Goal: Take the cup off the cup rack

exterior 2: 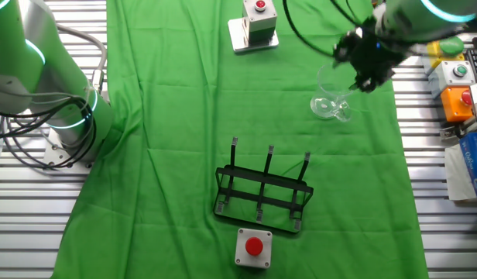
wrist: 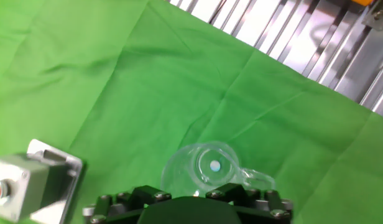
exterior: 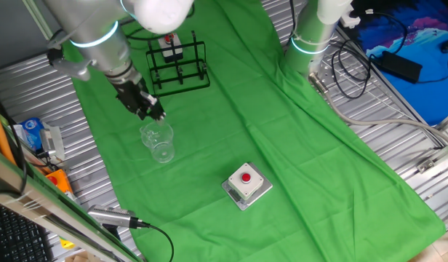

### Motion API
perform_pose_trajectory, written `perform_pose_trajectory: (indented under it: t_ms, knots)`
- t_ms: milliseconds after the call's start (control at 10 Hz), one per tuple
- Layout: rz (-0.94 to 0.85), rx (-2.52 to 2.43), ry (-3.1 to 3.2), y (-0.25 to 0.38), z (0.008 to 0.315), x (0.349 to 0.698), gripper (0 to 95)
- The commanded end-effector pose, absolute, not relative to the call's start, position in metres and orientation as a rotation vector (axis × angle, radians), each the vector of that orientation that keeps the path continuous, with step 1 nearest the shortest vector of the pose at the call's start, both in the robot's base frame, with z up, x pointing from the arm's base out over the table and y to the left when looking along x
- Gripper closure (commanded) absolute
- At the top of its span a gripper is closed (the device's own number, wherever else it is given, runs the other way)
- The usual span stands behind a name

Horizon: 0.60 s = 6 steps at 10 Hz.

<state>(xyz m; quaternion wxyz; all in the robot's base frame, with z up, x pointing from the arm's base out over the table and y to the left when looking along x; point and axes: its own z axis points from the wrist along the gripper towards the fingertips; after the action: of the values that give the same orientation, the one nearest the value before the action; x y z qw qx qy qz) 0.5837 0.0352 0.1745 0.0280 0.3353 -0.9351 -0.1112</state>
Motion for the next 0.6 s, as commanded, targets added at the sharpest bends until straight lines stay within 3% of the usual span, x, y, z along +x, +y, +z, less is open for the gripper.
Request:
perform_pose_trajectory:
  t_ms: [100,600]
  knots:
    - [-0.337,1.093,-2.862,0.0198,0.1699,0.5866,95.0]
    - [-0.319,1.069,-2.870,0.0179,0.1704,0.5847,95.0]
